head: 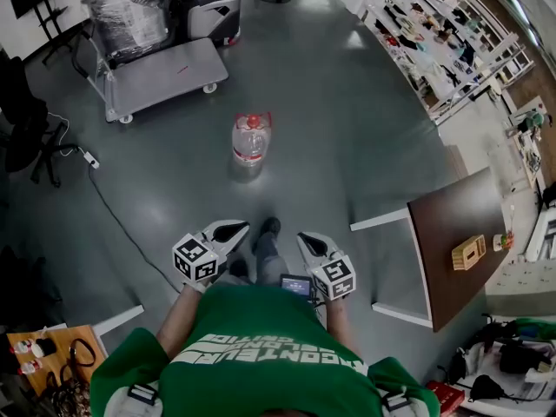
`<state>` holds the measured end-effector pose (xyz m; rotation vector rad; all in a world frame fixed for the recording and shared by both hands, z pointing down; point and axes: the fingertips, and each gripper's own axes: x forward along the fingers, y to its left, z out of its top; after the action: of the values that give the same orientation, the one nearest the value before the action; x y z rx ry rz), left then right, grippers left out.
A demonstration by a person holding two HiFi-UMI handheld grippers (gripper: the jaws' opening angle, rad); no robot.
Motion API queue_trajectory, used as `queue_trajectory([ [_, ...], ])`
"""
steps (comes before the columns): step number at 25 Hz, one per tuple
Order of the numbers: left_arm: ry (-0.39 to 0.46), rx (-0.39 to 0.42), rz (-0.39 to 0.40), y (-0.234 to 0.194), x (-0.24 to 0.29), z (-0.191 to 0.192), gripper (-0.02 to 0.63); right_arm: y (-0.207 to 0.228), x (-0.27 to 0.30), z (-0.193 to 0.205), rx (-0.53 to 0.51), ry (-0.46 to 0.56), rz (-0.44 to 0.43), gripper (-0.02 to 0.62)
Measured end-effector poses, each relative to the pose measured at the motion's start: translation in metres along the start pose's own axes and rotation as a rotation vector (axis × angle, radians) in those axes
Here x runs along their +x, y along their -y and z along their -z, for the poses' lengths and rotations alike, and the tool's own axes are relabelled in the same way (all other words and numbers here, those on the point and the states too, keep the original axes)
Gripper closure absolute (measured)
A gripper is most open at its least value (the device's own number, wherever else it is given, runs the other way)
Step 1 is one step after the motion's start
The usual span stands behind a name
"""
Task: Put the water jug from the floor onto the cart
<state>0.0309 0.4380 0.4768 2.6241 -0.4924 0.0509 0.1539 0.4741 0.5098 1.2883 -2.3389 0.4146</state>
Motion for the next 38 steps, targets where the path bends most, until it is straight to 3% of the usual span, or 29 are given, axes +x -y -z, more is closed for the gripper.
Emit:
queue_trajectory([
  [29,-0.037,0.001,0.030,-0.041,0.052,-0.015,0.594,0.051,0.042,-0.010,0.025,-0.005,0.005,0.601],
  [38,-0.039,0.010,0.021,-0.073,0.076,-0.042,0.594,0.087,0.071,-0.035,0.027,-0.002,-0.005,0.601],
])
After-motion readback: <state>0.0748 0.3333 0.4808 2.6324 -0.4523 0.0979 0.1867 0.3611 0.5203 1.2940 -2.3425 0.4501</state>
